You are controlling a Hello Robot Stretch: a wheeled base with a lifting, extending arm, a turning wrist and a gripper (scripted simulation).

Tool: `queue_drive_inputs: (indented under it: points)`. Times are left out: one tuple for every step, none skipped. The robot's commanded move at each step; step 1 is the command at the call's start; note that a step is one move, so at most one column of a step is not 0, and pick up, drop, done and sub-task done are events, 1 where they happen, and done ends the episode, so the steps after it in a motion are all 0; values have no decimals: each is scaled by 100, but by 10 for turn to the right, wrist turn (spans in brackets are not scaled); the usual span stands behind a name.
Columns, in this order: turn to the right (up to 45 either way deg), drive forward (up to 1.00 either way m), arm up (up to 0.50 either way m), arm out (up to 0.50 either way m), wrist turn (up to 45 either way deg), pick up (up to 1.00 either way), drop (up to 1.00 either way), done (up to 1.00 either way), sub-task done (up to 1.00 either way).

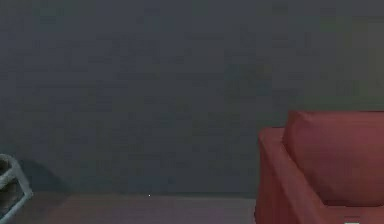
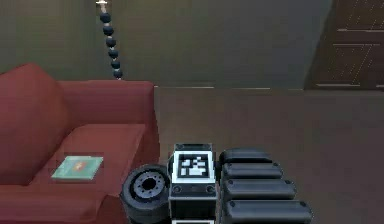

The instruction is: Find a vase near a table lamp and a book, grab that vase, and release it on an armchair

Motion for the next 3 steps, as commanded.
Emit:
queue_drive_inputs:
  points:
    - [0,75,0,0,0,0,0,0,0]
    - [-450,0,0,0,0,0,0,0,0]
    - [-450,0,0,0,0,0,0,0,0]
